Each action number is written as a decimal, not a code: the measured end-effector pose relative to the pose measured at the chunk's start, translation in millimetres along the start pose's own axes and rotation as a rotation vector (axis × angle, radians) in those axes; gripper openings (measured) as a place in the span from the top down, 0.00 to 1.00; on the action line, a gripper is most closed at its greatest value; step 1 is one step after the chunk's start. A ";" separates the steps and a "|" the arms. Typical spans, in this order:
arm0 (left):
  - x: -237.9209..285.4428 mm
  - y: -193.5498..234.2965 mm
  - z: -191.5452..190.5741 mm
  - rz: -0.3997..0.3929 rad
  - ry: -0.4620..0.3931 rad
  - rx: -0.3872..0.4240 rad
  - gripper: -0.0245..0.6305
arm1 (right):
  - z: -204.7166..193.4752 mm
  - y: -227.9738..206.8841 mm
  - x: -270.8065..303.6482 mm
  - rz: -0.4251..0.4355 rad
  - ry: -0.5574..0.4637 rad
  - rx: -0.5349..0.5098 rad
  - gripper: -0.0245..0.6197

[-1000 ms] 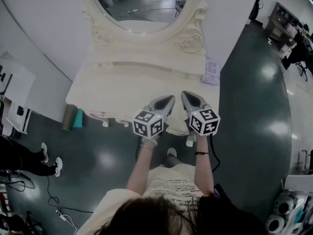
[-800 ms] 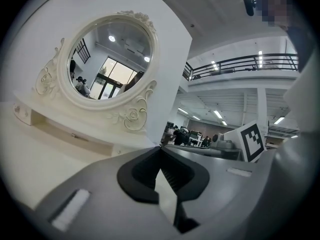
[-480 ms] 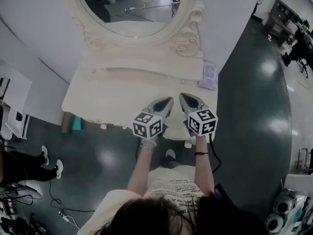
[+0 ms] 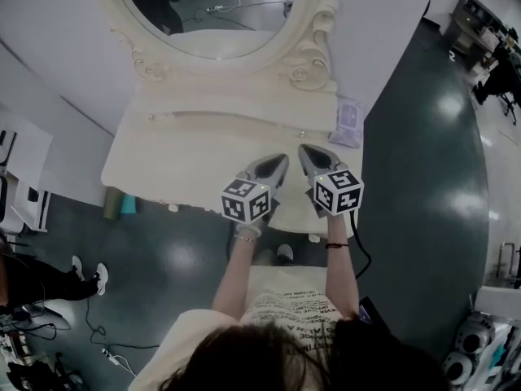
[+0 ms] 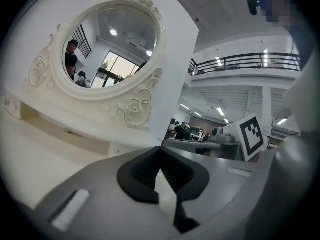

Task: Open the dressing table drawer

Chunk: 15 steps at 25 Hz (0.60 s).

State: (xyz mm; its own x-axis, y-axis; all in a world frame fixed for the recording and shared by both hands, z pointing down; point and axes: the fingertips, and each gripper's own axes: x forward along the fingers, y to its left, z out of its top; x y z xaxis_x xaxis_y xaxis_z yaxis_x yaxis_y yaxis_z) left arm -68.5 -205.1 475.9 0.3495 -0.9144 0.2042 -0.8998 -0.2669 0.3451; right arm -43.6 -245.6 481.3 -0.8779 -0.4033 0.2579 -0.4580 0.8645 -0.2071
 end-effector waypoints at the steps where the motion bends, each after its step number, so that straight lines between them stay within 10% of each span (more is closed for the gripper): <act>1: 1.2 2.4 0.3 0.000 0.003 -0.001 0.96 | -1.2 -1.1 1.8 -0.002 0.007 0.002 0.96; 15: 29.3 40.0 -6.2 -0.116 0.112 0.015 0.96 | -17.0 -22.6 40.0 -0.133 0.039 0.106 0.96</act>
State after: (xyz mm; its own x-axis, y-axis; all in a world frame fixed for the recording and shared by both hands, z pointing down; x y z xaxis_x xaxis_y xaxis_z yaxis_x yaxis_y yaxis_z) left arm -92.6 -240.7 501.3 0.4777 -0.8376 0.2648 -0.8550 -0.3740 0.3592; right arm -66.0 -276.2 512.3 -0.8035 -0.4986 0.3253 -0.5838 0.7670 -0.2663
